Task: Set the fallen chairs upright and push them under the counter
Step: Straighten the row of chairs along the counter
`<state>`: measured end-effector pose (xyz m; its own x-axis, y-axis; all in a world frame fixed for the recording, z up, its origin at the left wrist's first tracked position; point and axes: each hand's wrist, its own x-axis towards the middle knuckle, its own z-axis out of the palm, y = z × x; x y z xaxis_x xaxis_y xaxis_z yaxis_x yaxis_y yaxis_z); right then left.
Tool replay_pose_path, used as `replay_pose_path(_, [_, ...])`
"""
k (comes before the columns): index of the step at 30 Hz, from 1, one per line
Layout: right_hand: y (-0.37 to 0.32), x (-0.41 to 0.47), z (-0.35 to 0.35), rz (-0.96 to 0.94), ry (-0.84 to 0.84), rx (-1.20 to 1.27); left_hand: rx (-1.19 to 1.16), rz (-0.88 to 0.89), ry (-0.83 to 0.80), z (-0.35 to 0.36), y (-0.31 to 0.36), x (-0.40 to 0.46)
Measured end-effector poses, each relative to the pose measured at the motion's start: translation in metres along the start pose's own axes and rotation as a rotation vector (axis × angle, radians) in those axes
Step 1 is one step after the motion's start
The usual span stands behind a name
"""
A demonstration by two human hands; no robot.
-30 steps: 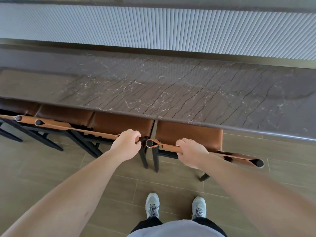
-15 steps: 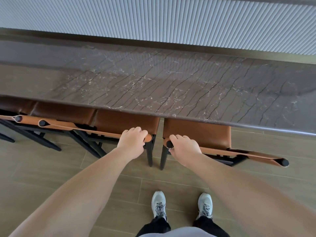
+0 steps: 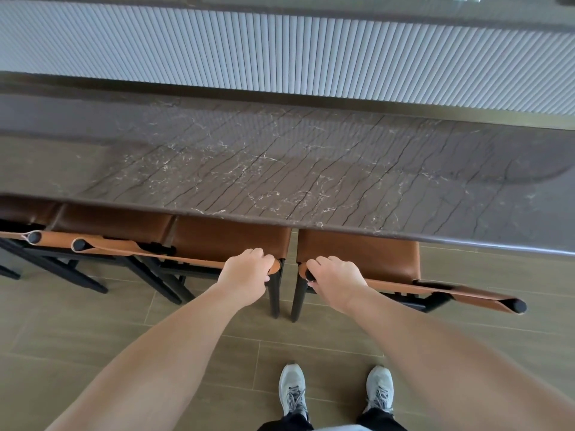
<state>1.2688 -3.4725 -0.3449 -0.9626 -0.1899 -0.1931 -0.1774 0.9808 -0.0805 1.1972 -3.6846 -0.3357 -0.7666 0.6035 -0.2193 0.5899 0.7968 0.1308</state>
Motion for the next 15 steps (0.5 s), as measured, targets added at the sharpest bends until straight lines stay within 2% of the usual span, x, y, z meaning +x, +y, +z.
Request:
replay_pose_path(7, [-0.008,-0.005,-0.005,0.076,-0.003,0.031,-0.016,-0.059,0.000,-0.007,0.012,0.005])
replay_pose_path(11, [-0.013,-0.002,-0.017,0.156,-0.086,0.140,-0.022,-0.096,-0.048,-0.016,0.016,0.007])
replay_pose_path(13, [-0.011,-0.002,-0.025,0.188,-0.139,0.243,-0.079,-0.130,-0.088,-0.025,0.020,0.011])
replay_pose_path(15, [-0.007,-0.005,-0.030,0.239,-0.158,0.378,-0.248,-0.174,-0.081,-0.033,0.025,0.015])
